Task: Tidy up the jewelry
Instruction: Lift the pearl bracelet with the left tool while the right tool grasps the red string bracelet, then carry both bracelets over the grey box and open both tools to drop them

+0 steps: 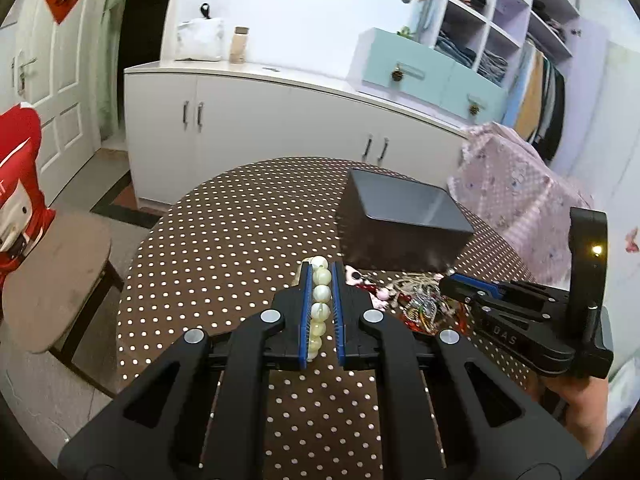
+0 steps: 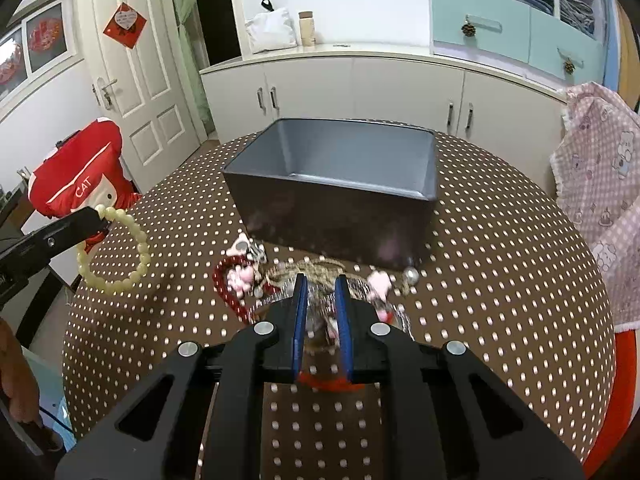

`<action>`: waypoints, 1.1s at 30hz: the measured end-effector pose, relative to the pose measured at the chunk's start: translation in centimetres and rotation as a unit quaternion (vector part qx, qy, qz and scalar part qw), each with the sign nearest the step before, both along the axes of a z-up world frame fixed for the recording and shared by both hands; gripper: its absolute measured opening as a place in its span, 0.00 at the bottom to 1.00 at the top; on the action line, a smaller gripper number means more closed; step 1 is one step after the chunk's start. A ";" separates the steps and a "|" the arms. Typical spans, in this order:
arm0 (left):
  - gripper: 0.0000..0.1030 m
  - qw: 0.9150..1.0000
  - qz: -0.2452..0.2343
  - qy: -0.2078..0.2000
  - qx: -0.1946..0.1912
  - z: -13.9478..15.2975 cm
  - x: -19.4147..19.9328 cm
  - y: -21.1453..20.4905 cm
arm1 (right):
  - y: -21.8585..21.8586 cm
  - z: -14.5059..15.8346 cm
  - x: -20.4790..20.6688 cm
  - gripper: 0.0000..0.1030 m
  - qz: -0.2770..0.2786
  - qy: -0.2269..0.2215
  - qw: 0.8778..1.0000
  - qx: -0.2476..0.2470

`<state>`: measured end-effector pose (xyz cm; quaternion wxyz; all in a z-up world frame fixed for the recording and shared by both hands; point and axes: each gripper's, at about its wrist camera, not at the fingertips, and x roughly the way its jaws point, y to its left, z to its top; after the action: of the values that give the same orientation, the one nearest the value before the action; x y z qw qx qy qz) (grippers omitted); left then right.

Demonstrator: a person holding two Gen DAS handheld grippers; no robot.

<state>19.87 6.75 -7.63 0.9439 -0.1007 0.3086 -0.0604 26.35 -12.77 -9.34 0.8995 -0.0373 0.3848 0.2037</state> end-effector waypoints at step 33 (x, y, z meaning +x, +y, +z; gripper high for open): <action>0.10 0.993 -0.112 -0.024 0.012 5.6 2.1 -4.4 | -4.0 10.3 -1.7 0.02 0.018 -0.089 0.991 0.103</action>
<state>21.95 2.32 -2.08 0.9394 -0.0530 0.2961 -0.1644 24.69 -16.81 0.95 0.9256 0.0302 0.2791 0.2540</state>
